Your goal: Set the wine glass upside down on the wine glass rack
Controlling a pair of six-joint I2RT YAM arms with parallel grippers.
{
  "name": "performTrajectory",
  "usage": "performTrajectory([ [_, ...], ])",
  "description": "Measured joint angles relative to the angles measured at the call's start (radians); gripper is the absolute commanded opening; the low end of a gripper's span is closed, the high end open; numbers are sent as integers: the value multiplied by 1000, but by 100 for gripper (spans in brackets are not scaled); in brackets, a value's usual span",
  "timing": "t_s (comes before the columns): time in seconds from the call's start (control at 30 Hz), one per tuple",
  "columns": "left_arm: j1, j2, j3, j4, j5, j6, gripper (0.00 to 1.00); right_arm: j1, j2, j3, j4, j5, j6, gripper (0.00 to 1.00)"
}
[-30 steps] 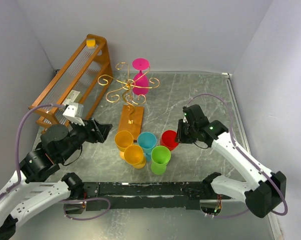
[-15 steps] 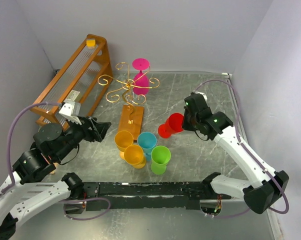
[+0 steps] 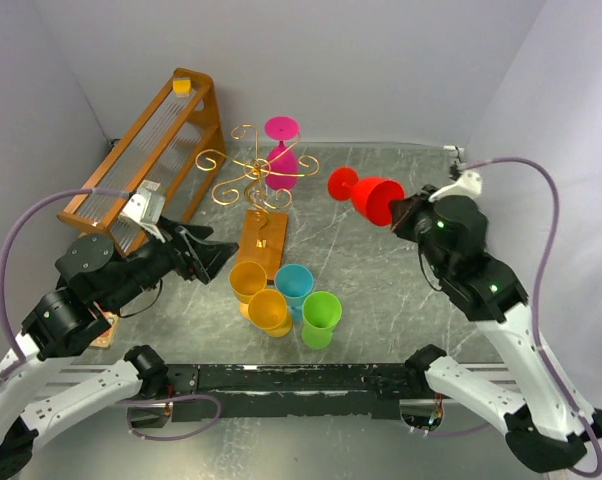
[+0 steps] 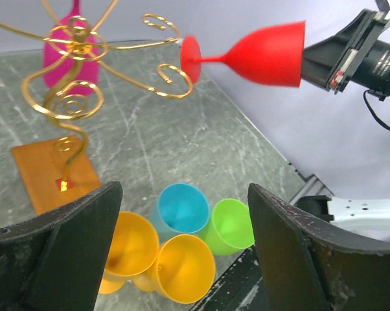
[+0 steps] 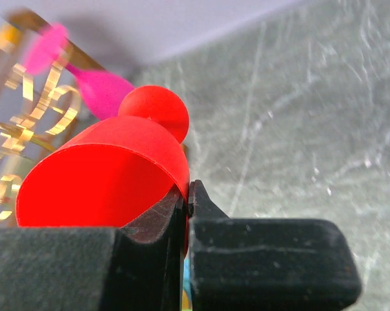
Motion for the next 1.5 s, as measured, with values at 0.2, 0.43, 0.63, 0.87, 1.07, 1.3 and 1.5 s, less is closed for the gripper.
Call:
performTrajectory([
  [0.2, 0, 81, 32, 104, 95, -34, 91, 0, -127, -1, 170, -6, -11, 0],
  [0.43, 0, 187, 106, 240, 123, -108, 89, 0, -153, -27, 388, -111, -51, 0],
  [0.63, 0, 282, 134, 385, 122, -242, 88, 0, -157, -120, 607, -248, -53, 0],
  [0.87, 0, 375, 145, 529, 120, -400, 86, 0, -147, -189, 804, -340, -33, 0],
  [1.07, 0, 451, 185, 640, 125, -494, 84, 0, -118, -192, 907, -393, -6, 0],
  [1.3, 0, 506, 187, 745, 126, -571, 81, 0, -74, -192, 952, -449, 20, 0],
  [1.5, 0, 558, 217, 778, 105, -600, 71, 0, -53, -192, 958, -511, 27, 0],
])
